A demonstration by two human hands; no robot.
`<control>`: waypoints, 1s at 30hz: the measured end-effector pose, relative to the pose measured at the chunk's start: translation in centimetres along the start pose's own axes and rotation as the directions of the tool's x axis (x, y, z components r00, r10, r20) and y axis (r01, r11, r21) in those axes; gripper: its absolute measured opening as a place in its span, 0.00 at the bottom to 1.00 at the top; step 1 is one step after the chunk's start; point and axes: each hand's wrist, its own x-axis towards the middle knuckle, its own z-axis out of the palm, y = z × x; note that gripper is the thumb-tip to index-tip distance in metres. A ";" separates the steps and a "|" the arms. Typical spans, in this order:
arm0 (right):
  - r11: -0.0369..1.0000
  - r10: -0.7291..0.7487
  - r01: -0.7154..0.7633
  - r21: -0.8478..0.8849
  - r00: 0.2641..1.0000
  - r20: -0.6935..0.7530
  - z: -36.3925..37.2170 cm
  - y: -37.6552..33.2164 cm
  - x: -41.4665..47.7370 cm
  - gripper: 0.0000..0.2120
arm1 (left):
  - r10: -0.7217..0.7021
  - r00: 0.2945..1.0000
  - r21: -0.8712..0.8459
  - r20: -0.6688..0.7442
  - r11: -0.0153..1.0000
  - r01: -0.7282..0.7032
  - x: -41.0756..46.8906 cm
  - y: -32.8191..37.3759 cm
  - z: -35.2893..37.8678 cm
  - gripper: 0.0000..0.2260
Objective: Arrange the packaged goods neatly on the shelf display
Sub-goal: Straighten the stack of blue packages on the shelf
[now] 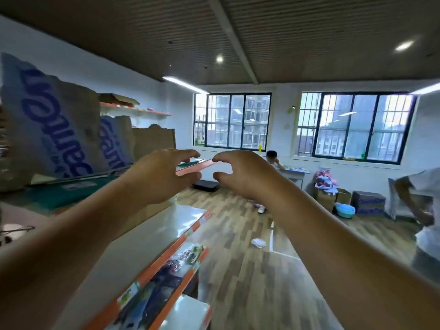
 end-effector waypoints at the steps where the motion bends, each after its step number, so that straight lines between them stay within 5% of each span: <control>1: 1.000 0.016 -0.015 -0.010 1.000 0.006 -0.2 1.1 0.2 0.14 | 0.001 1.000 -0.010 0.006 1.000 -0.001 0.9 0.1 1.0 0.23; 9: 0.993 0.101 -0.095 -0.069 0.991 0.083 2.9 10.2 4.1 0.22 | -0.001 0.999 -0.006 0.046 1.000 0.002 7.9 -1.0 8.6 0.25; 21: 0.991 0.129 -0.120 -0.062 0.977 0.172 13.8 17.9 19.7 0.17 | -0.078 0.993 0.071 0.088 0.995 0.072 19.9 -13.0 18.1 0.25; 26: 0.996 0.071 -0.061 -0.063 0.983 0.171 17.9 19.1 27.0 0.18 | -0.195 0.977 0.046 0.085 0.980 0.192 25.3 -18.9 21.7 0.06; 30: 0.999 0.052 -0.050 -0.013 0.983 0.175 21.6 20.3 31.6 0.18 | -0.242 0.970 0.120 0.013 0.964 0.238 28.6 -21.7 23.9 0.17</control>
